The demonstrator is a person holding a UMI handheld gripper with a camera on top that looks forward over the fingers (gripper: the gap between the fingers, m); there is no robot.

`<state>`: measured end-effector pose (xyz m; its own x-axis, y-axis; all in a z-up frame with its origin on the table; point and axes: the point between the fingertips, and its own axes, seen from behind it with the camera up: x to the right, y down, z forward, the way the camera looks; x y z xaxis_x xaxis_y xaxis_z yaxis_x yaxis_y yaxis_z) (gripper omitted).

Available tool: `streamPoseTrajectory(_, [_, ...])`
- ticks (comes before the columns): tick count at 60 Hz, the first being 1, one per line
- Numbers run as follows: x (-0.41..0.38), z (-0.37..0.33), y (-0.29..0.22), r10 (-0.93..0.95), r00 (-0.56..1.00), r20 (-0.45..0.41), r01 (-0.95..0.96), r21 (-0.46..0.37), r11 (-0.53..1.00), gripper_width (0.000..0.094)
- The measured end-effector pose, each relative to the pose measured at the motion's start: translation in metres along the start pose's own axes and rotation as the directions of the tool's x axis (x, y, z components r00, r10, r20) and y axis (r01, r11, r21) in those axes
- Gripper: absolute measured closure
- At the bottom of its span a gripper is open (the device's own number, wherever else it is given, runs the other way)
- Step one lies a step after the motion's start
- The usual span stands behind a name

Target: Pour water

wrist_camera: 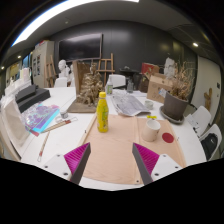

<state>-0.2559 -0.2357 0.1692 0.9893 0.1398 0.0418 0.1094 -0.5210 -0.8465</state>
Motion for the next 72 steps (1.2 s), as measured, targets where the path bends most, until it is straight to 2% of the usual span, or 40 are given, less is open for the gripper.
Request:
streamPoseTrajectory(11, [-0.047, 0.103, -0.028, 0.039, 0.999, -0.020, -0.039, 0.047, 0.998, 0.0073])
streamPoseTrajectory(21, [-0.051, 0.194, -0.057, 0.069, 0.995, -0.075, -0.060, 0.117, 0.991, 0.0077])
streamPoseTrajectory(27, [-0.047, 0.244, -0.061, 0.111, 0.988, -0.104, -0.098, 0.124, 0.987, 0.0096])
streamPoseTrajectory(32, [-0.044, 0.273, -0.065, 0.145, 0.984, -0.101, -0.132, 0.131, 0.983, 0.0175])
streamPoseTrajectory(39, [-0.039, 0.292, -0.068, 0.145, 0.983, -0.115, -0.126, 0.161, 0.979, 0.0430])
streamPoseTrajectory(47, [-0.039, 0.297, -0.070, 0.139, 0.983, -0.117, -0.118, 0.173, 0.978, 0.0483])
streamPoseTrajectory(58, [-0.038, 0.297, -0.069, 0.126, 0.985, -0.118, -0.103, 0.187, 0.977, 0.0665])
streamPoseTrajectory(72, [-0.045, 0.289, -0.086, 0.205, 0.978, -0.024, -0.197, 0.187, 0.962, 0.0688])
